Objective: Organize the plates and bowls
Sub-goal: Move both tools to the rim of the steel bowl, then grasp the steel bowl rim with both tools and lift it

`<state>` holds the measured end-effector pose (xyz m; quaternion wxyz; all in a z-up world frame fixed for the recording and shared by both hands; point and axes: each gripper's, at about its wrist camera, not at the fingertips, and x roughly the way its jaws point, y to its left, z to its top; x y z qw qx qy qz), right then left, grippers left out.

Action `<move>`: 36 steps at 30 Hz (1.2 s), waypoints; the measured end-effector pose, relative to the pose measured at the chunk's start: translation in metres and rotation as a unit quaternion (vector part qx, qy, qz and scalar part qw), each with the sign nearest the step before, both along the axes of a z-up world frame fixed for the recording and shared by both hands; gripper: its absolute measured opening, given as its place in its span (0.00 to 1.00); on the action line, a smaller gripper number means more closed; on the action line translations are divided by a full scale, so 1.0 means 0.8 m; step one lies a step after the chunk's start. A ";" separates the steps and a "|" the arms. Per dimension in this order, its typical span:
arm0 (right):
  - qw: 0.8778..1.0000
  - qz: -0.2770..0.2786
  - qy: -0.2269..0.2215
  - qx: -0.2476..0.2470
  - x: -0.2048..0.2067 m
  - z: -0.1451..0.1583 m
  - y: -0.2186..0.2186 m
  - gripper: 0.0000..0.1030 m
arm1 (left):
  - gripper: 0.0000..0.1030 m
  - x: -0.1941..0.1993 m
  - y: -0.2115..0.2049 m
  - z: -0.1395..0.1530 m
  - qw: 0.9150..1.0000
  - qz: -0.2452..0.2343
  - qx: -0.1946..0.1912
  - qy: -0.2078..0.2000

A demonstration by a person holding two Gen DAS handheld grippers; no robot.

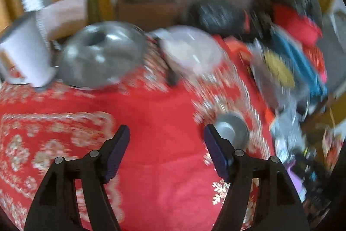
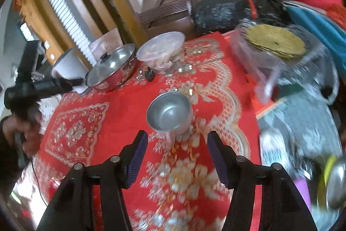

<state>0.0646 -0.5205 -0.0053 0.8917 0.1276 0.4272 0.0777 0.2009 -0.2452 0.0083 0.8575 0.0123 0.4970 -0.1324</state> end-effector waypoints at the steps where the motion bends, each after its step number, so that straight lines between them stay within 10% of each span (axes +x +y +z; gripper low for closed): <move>1: 1.000 0.010 -0.001 -0.002 0.012 -0.008 0.002 0.58 | 0.68 0.000 -0.024 -0.023 1.000 -0.018 0.000 0.006; 12: 0.998 0.034 0.036 0.026 0.100 -0.096 0.007 0.55 | 0.68 0.014 -0.104 -0.114 0.997 -0.052 -0.038 0.042; 19: 0.997 0.038 0.071 0.014 0.126 -0.133 0.008 0.30 | 0.67 0.016 -0.107 -0.141 0.995 -0.056 -0.042 0.071; 25: 0.995 0.043 0.085 0.024 0.133 -0.137 0.015 0.23 | 0.26 0.011 -0.118 -0.157 0.991 -0.065 -0.056 0.105; 36: 0.988 0.076 0.123 0.059 0.102 -0.137 0.055 0.22 | 0.24 -0.025 -0.089 -0.167 0.984 -0.073 0.000 0.160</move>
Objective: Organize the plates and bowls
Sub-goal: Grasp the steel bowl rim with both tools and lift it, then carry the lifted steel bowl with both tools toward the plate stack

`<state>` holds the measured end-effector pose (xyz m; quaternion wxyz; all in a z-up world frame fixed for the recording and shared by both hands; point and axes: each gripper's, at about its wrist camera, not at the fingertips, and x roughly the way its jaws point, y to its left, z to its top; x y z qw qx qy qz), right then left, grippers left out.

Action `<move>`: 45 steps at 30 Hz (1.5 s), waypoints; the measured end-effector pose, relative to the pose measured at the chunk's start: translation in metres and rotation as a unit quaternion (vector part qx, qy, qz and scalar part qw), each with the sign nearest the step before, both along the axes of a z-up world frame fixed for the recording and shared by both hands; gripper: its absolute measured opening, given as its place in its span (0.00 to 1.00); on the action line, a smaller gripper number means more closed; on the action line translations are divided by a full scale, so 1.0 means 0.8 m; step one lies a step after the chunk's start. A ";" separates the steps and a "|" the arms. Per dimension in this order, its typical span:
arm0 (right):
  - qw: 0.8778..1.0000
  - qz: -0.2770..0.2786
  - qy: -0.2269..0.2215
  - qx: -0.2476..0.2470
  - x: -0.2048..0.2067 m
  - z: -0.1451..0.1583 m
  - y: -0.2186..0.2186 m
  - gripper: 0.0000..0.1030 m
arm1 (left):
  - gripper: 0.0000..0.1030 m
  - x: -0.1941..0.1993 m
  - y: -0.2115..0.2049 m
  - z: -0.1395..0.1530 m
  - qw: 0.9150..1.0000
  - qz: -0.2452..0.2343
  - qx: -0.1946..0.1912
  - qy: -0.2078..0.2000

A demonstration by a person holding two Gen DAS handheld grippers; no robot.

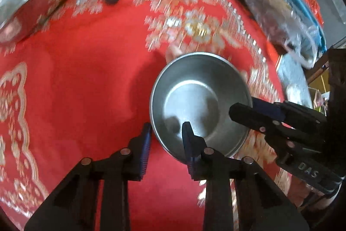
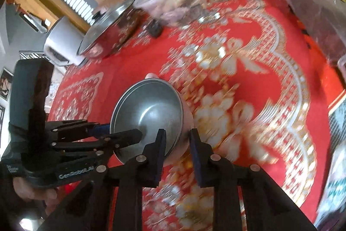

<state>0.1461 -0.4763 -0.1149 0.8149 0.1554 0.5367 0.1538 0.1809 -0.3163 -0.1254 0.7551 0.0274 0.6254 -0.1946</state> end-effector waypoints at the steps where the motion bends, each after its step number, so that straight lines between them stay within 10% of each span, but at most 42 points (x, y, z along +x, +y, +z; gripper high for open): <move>1: 1.000 0.001 0.002 0.000 -0.007 0.000 0.007 0.22 | 0.23 -0.004 0.005 -0.002 1.000 0.005 0.004 0.007; 17: 1.000 -0.015 0.010 -0.013 -0.065 0.028 0.048 0.17 | 0.10 -0.054 0.043 0.017 0.998 0.047 0.023 0.016; 33: 0.991 -0.086 -0.081 -0.057 -0.152 0.179 0.058 0.16 | 0.10 -0.104 0.045 0.168 0.995 -0.002 -0.062 -0.083; 45: 0.983 -0.109 -0.127 -0.075 -0.213 0.235 0.089 0.13 | 0.10 -0.161 0.072 0.211 0.990 -0.006 -0.084 -0.110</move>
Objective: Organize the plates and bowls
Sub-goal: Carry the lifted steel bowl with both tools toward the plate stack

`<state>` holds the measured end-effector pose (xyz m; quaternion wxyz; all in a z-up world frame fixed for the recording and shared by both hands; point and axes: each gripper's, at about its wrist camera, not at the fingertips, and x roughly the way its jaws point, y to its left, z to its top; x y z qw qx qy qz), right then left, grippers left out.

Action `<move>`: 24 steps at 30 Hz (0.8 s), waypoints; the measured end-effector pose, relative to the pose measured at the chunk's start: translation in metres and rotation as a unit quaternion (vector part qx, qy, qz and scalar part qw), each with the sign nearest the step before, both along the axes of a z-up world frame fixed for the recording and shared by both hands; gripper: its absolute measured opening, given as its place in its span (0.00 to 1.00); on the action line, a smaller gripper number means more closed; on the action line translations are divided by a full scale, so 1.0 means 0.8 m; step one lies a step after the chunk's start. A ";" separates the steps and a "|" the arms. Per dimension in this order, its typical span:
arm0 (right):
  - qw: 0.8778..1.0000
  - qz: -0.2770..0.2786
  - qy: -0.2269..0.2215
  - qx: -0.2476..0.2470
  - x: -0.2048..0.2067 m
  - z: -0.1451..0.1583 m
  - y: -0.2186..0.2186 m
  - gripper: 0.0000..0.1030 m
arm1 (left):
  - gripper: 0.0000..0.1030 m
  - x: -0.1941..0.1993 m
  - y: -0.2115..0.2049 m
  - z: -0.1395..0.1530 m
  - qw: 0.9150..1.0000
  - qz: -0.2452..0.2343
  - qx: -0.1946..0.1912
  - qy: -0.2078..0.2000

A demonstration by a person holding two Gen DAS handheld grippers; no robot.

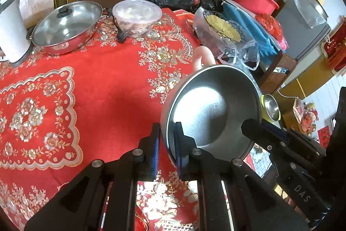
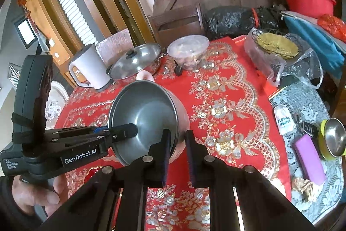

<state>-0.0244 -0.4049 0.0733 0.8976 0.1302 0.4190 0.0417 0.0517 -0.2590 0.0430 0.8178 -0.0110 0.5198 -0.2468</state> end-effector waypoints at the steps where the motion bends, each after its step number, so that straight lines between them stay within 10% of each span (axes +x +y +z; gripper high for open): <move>1: 1.000 -0.001 -0.003 -0.002 -0.004 0.003 0.002 0.13 | 0.10 -0.003 0.002 0.002 1.000 0.000 -0.001 -0.002; 24: 0.999 -0.023 0.029 -0.002 -0.023 -0.023 0.006 0.09 | 0.09 -0.008 0.002 -0.032 0.999 -0.016 0.001 0.041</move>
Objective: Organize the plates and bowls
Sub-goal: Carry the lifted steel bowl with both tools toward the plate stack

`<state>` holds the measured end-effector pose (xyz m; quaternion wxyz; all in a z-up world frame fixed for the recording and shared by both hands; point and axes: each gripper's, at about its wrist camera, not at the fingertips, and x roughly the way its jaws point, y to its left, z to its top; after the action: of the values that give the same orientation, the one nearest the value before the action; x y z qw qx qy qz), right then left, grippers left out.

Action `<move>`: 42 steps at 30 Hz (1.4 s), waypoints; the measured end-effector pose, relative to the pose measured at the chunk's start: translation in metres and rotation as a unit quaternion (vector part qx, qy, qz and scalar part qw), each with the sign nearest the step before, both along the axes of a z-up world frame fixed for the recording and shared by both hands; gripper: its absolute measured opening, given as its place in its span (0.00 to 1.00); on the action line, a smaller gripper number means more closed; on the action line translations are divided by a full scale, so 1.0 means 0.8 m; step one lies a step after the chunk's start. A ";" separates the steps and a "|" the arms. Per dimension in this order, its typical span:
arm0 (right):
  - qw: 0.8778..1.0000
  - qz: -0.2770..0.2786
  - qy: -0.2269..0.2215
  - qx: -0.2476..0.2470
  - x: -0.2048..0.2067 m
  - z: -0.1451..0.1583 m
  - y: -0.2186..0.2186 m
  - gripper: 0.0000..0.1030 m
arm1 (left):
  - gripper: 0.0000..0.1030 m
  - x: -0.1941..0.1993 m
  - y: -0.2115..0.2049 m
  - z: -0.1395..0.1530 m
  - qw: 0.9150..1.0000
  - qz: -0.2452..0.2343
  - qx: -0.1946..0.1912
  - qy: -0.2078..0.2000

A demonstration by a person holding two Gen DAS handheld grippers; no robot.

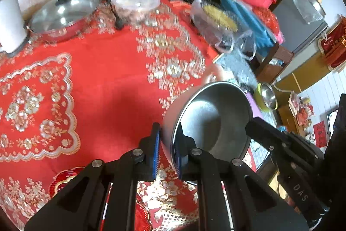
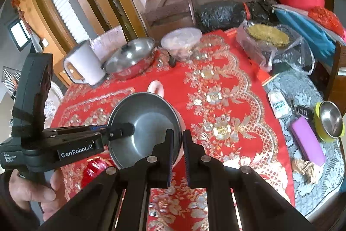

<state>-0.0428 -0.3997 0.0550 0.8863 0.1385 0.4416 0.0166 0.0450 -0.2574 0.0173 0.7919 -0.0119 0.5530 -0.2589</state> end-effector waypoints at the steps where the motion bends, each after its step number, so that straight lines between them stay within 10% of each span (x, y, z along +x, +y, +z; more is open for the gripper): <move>1: 1.000 0.001 0.011 0.003 0.005 -0.011 -0.003 0.09 | 0.09 0.005 -0.007 -0.013 1.000 -0.007 0.011 0.012; 11: 0.992 0.001 0.120 0.042 0.042 -0.153 -0.040 0.07 | 0.09 0.037 -0.067 -0.165 0.989 -0.018 0.109 0.101; 22: 0.988 -0.002 0.138 0.073 0.053 -0.189 -0.065 0.13 | 0.14 0.045 -0.069 -0.181 0.986 -0.010 0.098 0.138; 27: 0.988 0.000 0.141 0.065 0.045 -0.188 -0.055 0.19 | 0.41 0.042 -0.060 -0.173 0.987 -0.007 0.102 0.128; 35: 0.986 -0.013 0.162 0.044 0.042 -0.196 -0.043 0.23 | 0.41 0.029 -0.057 -0.179 0.985 -0.017 0.117 0.123; 42: 0.986 0.001 0.168 -0.014 0.049 -0.193 -0.025 0.16 | 0.11 0.020 -0.070 -0.177 0.984 -0.022 0.137 0.110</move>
<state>-0.0034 -0.4200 -0.0996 0.8013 0.1267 0.5846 -0.0120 0.0612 -0.3132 -0.1240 0.7149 0.0803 0.6667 -0.1949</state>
